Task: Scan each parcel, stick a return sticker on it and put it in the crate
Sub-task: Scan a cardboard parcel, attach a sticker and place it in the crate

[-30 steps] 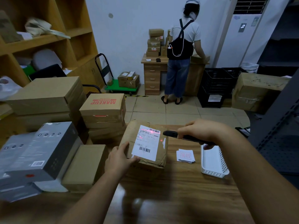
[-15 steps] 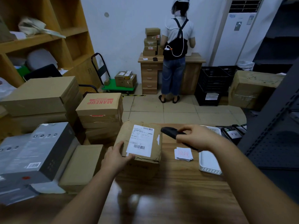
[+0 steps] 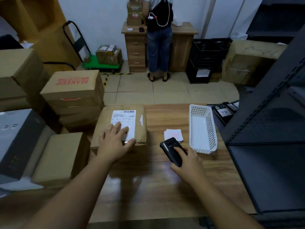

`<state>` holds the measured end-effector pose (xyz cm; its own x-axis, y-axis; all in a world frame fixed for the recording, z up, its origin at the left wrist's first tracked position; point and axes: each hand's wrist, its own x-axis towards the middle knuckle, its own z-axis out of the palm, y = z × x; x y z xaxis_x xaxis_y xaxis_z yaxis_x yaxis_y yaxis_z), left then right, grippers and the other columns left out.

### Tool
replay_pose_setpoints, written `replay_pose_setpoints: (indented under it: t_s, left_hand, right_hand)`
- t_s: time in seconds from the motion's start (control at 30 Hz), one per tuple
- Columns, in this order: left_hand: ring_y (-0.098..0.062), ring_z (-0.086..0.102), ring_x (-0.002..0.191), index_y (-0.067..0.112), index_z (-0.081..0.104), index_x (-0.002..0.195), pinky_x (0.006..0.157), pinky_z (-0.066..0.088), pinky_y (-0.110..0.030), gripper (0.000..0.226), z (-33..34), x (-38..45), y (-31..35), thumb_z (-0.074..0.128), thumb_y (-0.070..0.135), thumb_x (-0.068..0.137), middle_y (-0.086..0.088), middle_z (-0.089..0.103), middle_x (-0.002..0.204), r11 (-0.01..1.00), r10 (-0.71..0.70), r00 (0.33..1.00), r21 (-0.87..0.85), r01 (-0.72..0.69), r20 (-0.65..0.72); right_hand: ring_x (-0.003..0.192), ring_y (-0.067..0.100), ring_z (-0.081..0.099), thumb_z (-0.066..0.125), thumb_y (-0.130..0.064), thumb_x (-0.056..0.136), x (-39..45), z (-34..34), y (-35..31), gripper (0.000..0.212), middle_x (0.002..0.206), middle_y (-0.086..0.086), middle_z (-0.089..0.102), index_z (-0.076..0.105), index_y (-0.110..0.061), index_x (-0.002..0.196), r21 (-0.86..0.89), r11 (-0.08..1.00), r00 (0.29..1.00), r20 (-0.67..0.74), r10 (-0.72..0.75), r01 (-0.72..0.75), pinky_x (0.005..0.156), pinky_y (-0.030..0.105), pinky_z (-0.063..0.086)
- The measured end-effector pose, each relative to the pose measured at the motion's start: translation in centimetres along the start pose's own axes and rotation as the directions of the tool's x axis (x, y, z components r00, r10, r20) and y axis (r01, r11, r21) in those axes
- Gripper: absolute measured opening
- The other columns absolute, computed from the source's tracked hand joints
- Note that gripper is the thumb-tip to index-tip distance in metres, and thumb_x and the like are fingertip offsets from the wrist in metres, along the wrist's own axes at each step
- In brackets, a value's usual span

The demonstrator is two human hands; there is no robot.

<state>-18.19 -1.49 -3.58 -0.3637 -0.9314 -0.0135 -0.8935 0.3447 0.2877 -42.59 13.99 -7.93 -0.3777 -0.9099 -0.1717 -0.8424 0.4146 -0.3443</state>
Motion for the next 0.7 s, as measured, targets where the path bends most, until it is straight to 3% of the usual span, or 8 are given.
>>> replay_pose_setpoints:
  t_s: [0.13,0.3,0.4,0.47,0.6,0.7]
  left_hand:
    - [-0.021,0.01,0.148,0.04,0.035,0.143,0.118,0.008,-0.049,0.075,0.5,0.3,-0.2,0.025,0.076,0.078,0.006,0.018,0.161,0.999,-0.01,0.999,0.032,0.009,0.032]
    - [-0.019,0.024,0.141,0.041,0.046,0.132,0.112,0.018,-0.045,0.075,-0.2,0.4,-0.1,0.027,0.08,0.071,0.007,0.032,0.153,0.999,-0.008,1.0,0.046,0.008,0.0]
    - [-0.02,0.03,0.134,0.041,0.05,0.125,0.108,0.023,-0.044,0.073,-0.4,0.7,-0.4,0.027,0.082,0.068,0.007,0.038,0.147,0.998,0.023,0.999,0.064,-0.021,-0.027]
    - [-0.021,0.032,0.131,0.041,0.051,0.124,0.105,0.025,-0.044,0.071,-0.7,1.1,-0.9,0.029,0.083,0.071,0.007,0.039,0.144,0.995,0.056,0.998,0.088,-0.054,-0.019]
    - [-0.02,0.038,0.127,0.036,0.055,0.121,0.103,0.026,-0.044,0.065,-1.4,2.4,-2.4,0.031,0.077,0.077,0.007,0.044,0.135,0.994,0.101,0.994,0.042,-0.1,-0.032]
    - [-0.02,0.034,0.131,0.034,0.053,0.127,0.108,0.022,-0.045,0.055,-1.6,3.5,-3.7,0.043,0.069,0.085,0.005,0.041,0.141,0.997,0.073,0.997,0.029,-0.072,-0.03]
  right_hand:
    - [0.13,0.024,0.033,0.055,-0.055,0.084,0.3,3.1,2.7,0.072,0.146,0.003,0.032,0.028,-0.037,0.149,-0.11,0.994,0.997,0.078,0.022,-0.013,0.108,0.038,0.028]
    - [0.132,0.023,0.032,0.052,-0.058,0.086,0.2,6.7,4.2,0.074,0.15,0.003,0.029,0.021,-0.038,0.15,-0.175,0.984,0.985,0.175,0.005,0.026,0.109,0.038,0.028]
    - [0.133,0.023,0.032,0.052,-0.062,0.083,0.3,7.2,4.1,0.078,0.148,0.002,0.03,0.019,-0.037,0.15,-0.149,0.989,0.984,0.178,0.029,-0.003,0.107,0.038,0.031]
    - [0.131,0.022,0.035,0.056,-0.061,0.082,1.4,6.4,3.2,0.074,0.143,-0.001,0.037,0.031,-0.034,0.146,-0.03,0.999,0.996,0.088,0.031,-0.028,0.106,0.038,0.034]
    - [0.124,0.02,0.044,0.059,-0.036,0.092,6.2,4.8,0.0,0.046,0.132,0.0,0.051,0.054,-0.018,0.134,0.109,0.993,0.995,-0.093,-0.038,0.048,0.1,0.033,0.039]
    - [0.126,0.027,0.047,0.052,-0.016,0.095,10.6,4.2,-1.4,0.039,0.137,0.008,0.05,0.055,-0.006,0.133,0.073,0.997,0.997,-0.073,-0.002,0.007,0.101,0.037,0.041]
